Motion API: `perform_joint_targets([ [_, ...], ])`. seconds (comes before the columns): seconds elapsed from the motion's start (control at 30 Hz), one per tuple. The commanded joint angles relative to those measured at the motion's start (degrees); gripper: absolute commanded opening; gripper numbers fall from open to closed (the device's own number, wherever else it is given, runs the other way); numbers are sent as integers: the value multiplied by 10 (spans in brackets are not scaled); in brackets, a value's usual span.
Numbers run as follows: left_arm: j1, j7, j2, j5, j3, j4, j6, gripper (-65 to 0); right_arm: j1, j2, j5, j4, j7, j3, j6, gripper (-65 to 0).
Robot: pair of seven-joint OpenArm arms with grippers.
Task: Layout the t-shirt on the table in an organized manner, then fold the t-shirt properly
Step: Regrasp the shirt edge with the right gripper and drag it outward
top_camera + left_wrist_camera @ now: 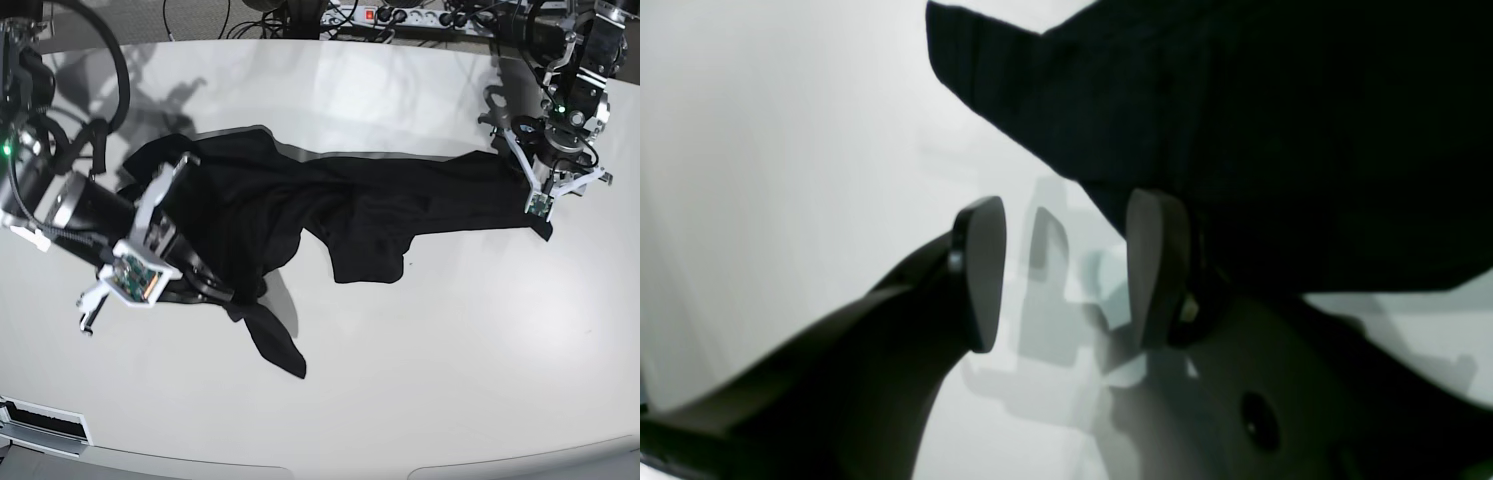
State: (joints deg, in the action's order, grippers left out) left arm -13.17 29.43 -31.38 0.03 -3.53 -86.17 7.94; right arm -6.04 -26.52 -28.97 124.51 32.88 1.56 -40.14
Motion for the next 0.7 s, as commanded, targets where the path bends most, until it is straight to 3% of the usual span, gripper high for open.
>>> perform_joint_targets([
  [0.0, 5, -8, -9, 3, 3, -8, 5, -342, -2, -7, -11, 29, -18, -10, 1, -650],
  [0.2, 5, 10, -9, -1, 3, -8, 5, -342, -38, -7, -13, 105, -18, -49, 1, -650],
  [0.37, 4, 41, -9, -54, 3, -8, -18, -342, -39, -7, -15, 105, -24, -128, 1, -650],
  [0.5, 2, 41, -9, -123, 3, -7, -20, -342, -38, -7, -84, 105, -24, -225, 1, -650],
  [0.67, -16, 40, 5, -162, 3, -7, -57, -342, -37, -6, -168, 105, -24, -328, 1, -650],
])
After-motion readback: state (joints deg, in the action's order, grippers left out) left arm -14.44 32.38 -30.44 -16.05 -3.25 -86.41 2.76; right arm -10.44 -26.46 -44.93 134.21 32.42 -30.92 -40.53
